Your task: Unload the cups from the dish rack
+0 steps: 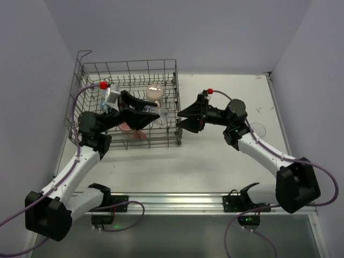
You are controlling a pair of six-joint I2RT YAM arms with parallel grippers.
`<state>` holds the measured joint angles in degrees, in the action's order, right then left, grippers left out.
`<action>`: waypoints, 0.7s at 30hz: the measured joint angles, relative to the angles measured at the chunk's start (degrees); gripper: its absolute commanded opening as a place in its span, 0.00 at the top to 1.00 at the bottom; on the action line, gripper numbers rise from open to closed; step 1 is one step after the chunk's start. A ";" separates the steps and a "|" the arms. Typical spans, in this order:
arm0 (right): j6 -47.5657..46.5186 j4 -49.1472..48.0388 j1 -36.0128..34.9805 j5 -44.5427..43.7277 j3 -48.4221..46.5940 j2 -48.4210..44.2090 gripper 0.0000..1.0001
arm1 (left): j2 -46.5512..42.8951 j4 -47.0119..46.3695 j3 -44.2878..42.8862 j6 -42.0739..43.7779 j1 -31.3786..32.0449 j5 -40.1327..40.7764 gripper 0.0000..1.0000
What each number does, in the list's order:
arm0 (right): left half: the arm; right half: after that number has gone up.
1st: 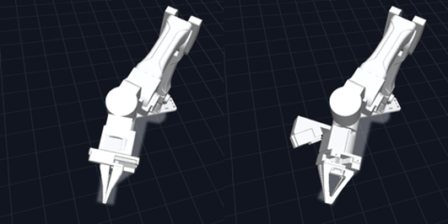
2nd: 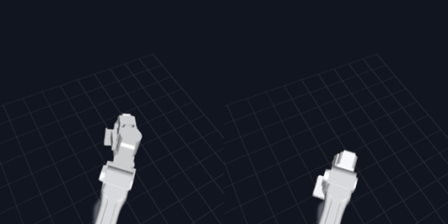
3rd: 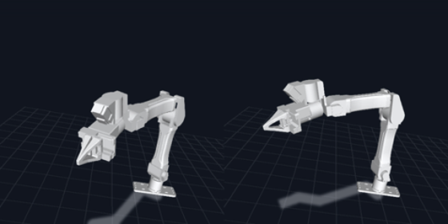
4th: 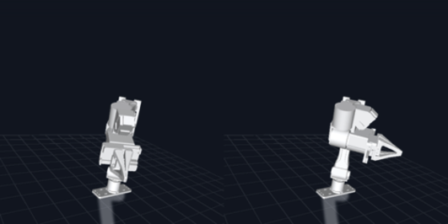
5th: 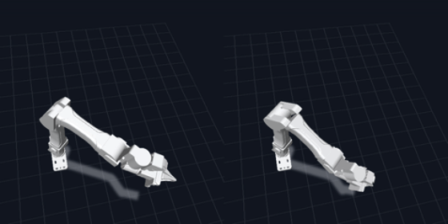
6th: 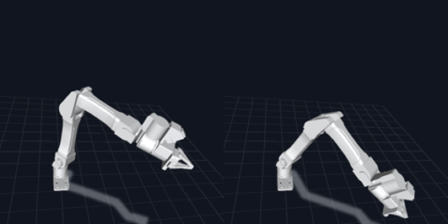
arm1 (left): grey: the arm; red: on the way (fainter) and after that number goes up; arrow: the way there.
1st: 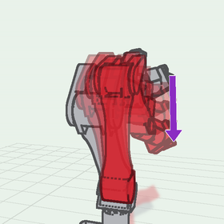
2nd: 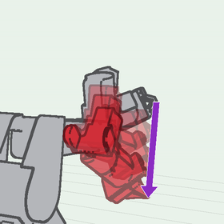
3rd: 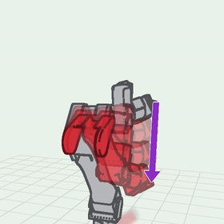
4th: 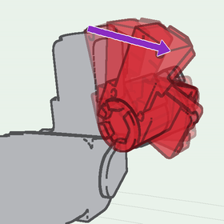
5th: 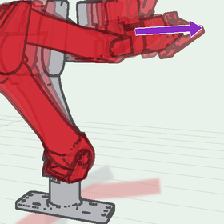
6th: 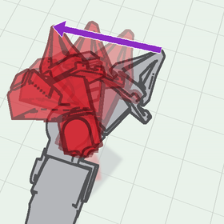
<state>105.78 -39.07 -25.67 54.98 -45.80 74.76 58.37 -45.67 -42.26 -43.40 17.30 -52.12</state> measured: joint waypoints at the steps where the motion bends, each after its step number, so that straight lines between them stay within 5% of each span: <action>1: 1.01 -0.98 -0.44 -0.02 -0.22 0.13 0.42 | 0.00 -0.07 0.00 0.00 0.26 -0.04 1.00; 14: 7.50 -7.39 -5.86 -1.49 -5.81 5.18 0.45 | 0.02 0.09 0.00 0.79 4.76 0.24 1.00; 21: 8.33 -10.10 -6.99 -1.53 -7.02 6.78 0.67 | 0.94 -0.02 0.00 1.62 7.17 2.32 1.00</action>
<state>114.10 -49.17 -32.67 53.45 -52.82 81.54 59.31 -45.69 -42.26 -41.78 24.47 -49.80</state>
